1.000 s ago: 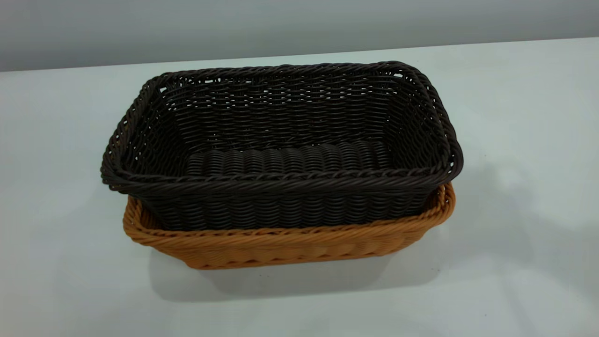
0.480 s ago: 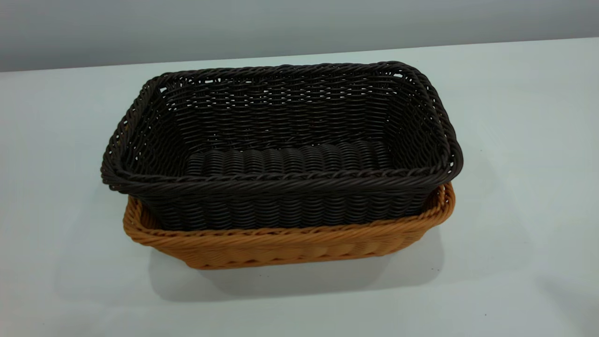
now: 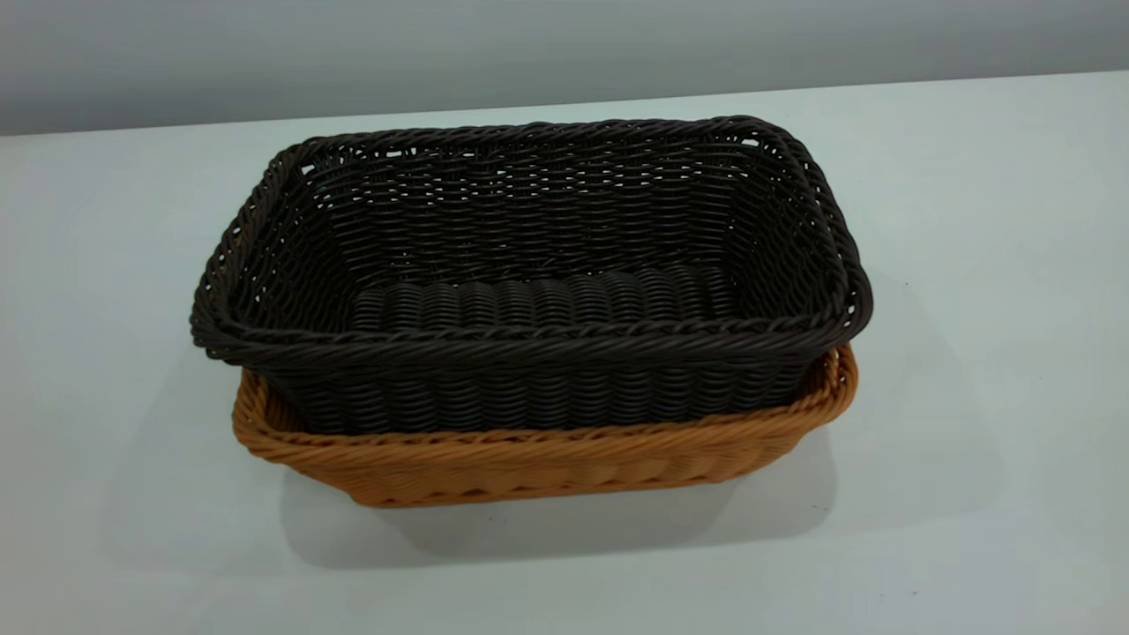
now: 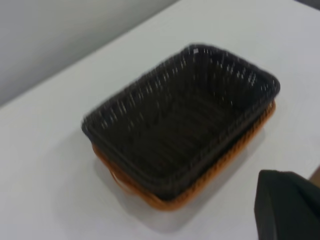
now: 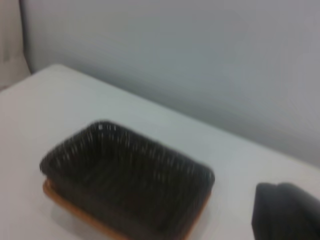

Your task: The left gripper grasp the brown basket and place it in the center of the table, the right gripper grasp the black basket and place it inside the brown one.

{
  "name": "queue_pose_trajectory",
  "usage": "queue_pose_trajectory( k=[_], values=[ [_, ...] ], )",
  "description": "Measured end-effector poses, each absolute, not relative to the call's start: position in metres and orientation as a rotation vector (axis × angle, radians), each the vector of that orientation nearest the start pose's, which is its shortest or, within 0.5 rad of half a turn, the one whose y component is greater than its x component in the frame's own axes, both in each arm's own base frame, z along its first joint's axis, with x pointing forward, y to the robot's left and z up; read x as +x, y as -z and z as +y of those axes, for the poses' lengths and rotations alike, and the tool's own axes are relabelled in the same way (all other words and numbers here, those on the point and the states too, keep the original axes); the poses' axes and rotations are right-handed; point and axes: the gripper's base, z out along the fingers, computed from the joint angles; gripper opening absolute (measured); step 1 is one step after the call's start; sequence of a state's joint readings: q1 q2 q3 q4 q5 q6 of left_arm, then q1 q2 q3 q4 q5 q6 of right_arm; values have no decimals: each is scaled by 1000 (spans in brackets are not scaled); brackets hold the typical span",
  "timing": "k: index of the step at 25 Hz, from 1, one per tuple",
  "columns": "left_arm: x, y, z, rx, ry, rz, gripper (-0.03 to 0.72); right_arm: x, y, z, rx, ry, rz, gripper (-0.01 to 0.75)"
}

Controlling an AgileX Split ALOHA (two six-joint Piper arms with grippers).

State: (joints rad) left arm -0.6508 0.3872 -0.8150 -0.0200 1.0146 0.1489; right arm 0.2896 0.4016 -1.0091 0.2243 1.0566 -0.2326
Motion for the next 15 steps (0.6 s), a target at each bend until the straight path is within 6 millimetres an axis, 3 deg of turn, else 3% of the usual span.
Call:
queue_pose_trajectory(
  k=[7,15],
  values=[
    [27,-322,-28,789,408,2036,-1,0,-327,13,-397,-308,1992,5],
    [24,-292,-25,814,390,2101,-1,2,-277,13,-390,-308,2072,5]
  ],
)
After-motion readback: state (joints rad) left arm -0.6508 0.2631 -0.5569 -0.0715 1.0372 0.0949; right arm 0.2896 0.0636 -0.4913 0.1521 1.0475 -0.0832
